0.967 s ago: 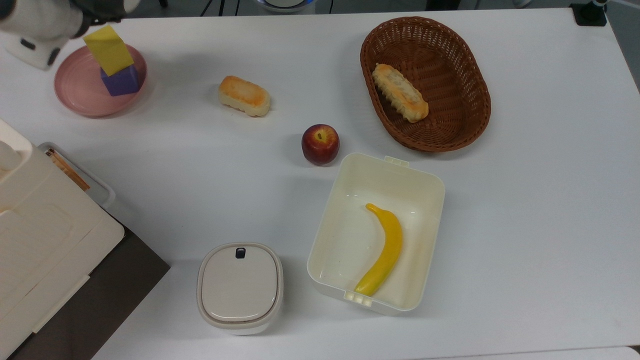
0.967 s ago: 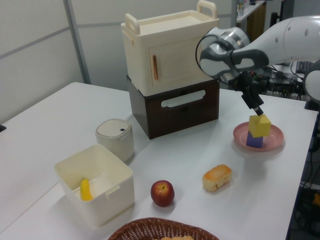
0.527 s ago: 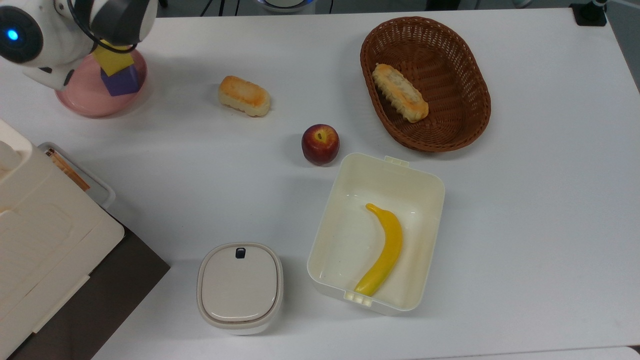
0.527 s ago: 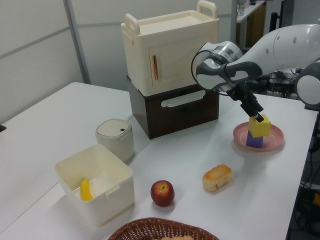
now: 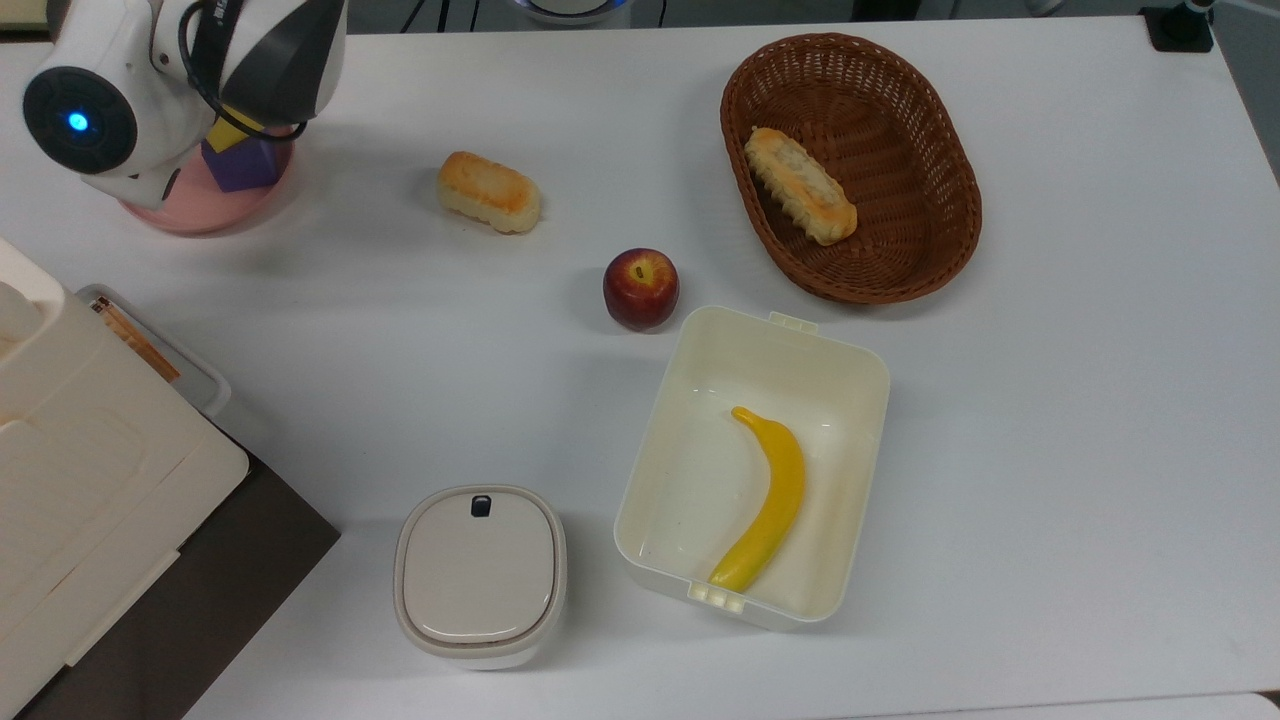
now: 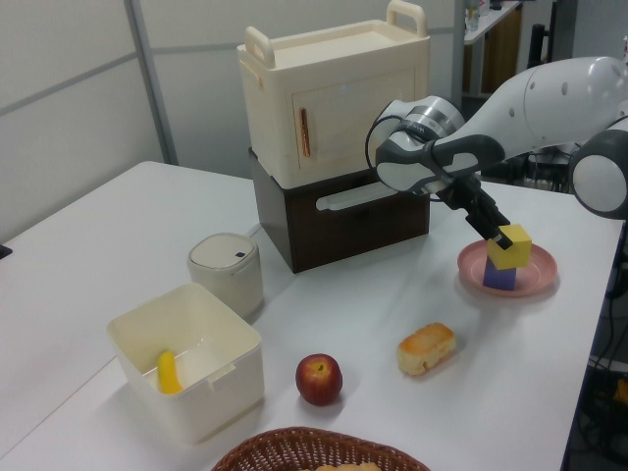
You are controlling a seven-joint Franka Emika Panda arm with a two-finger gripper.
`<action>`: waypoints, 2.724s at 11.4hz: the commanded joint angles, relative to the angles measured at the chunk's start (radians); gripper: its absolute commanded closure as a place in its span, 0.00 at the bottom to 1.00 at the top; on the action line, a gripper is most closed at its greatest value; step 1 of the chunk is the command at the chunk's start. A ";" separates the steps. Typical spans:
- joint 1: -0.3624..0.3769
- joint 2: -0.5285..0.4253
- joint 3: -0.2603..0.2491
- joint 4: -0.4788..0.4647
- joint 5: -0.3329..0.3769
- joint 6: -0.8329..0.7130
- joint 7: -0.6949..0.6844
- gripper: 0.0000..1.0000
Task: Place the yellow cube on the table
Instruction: 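Close the gripper on the yellow cube atop the purple cube, then lift the yellow cube off the purple cube and lower it onto the table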
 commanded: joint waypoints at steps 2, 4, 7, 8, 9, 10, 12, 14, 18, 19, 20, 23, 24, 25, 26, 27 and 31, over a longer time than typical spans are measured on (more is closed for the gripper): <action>0.008 -0.014 -0.002 -0.015 -0.041 0.025 -0.014 0.43; 0.010 -0.017 -0.002 -0.009 -0.042 0.025 -0.015 0.43; 0.033 -0.028 -0.002 -0.005 -0.045 0.020 -0.014 0.43; 0.044 -0.042 -0.002 -0.005 -0.045 0.020 -0.011 0.43; 0.048 -0.056 -0.002 -0.005 -0.042 0.020 -0.002 0.42; 0.068 -0.059 -0.001 -0.003 -0.031 0.017 0.002 0.42; 0.129 -0.056 -0.001 0.020 -0.017 0.020 0.050 0.42; 0.171 -0.056 -0.001 0.040 0.059 0.025 0.130 0.39; 0.254 -0.056 -0.001 0.047 0.211 0.080 0.299 0.38; 0.275 -0.057 0.001 0.049 0.256 0.100 0.340 0.38; 0.298 -0.057 0.001 0.049 0.299 0.128 0.386 0.38; 0.347 -0.057 0.002 0.052 0.374 0.184 0.486 0.01; 0.364 -0.057 0.002 0.054 0.374 0.186 0.505 0.00; 0.379 -0.063 0.001 0.054 0.371 0.185 0.506 0.00; 0.383 -0.086 0.001 0.055 0.367 0.186 0.509 0.00; 0.381 -0.115 0.001 0.055 0.365 0.186 0.509 0.00; 0.380 -0.209 -0.008 0.077 0.348 0.189 0.604 0.00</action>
